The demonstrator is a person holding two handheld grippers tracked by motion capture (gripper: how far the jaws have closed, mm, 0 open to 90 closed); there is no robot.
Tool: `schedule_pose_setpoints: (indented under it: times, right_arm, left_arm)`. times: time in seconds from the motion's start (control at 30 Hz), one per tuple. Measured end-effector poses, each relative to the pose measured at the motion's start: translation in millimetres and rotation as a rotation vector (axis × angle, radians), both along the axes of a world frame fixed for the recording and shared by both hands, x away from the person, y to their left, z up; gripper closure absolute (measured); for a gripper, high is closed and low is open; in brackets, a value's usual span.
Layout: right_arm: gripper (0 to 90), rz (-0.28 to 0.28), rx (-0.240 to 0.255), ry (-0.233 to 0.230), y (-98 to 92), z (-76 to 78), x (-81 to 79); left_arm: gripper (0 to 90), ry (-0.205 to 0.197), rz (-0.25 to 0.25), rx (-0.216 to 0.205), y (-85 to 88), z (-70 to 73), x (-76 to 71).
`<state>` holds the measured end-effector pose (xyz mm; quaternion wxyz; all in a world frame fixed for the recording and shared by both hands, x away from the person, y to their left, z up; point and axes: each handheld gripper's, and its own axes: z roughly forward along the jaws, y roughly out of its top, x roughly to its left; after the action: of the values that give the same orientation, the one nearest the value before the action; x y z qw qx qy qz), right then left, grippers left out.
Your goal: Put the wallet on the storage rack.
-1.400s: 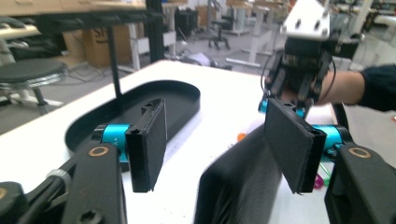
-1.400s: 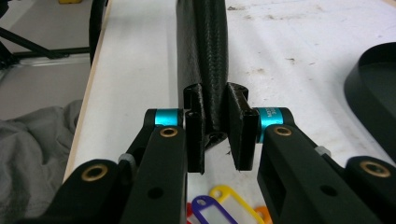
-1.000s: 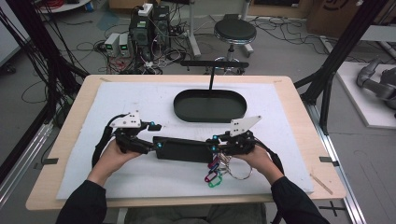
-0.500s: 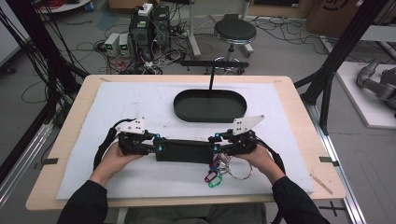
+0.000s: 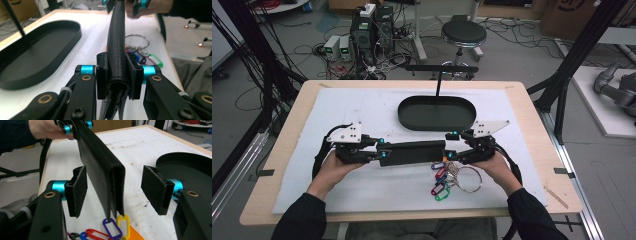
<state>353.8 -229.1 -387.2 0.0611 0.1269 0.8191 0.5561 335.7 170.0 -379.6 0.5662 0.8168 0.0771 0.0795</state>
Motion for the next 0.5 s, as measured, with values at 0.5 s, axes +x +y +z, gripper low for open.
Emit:
schedule_pose_setpoints:
  times: [0.5]
  right_arm:
    - [67.5,0.078,-0.01,-0.022,3.5,2.3,-6.2]
  left_arm:
    - [73.5,-0.023,-0.026,-0.032,-18.7,6.6,-4.0]
